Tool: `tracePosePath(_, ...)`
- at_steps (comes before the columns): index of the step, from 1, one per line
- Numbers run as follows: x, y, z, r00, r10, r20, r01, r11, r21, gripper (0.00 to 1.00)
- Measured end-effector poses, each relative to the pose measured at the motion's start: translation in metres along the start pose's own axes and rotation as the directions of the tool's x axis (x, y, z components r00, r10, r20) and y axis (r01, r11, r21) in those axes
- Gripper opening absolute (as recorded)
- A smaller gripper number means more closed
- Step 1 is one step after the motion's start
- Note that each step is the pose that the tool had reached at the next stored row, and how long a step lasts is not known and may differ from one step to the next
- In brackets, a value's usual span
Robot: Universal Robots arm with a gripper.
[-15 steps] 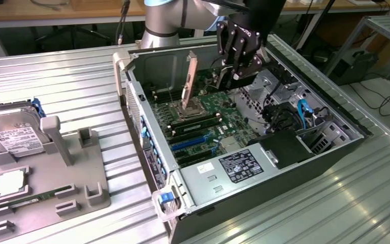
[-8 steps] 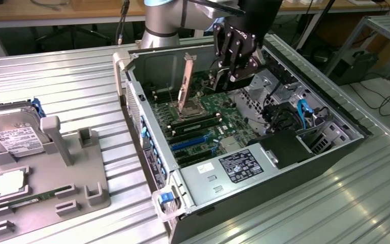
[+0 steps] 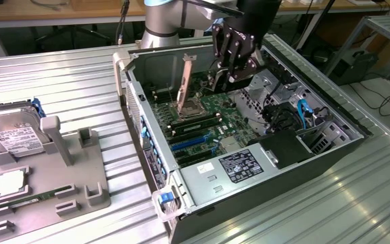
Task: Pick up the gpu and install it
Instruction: 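Insert the gpu into the slot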
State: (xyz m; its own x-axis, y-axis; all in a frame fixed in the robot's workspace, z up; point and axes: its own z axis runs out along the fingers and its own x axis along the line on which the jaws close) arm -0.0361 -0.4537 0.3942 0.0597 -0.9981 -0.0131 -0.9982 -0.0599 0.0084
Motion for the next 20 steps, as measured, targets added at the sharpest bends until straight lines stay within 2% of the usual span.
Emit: tracePosePath(20,0.001,0.004,0.005,1.0,0.009,0.0009,-0.009,1.0,0.0001,0.27)
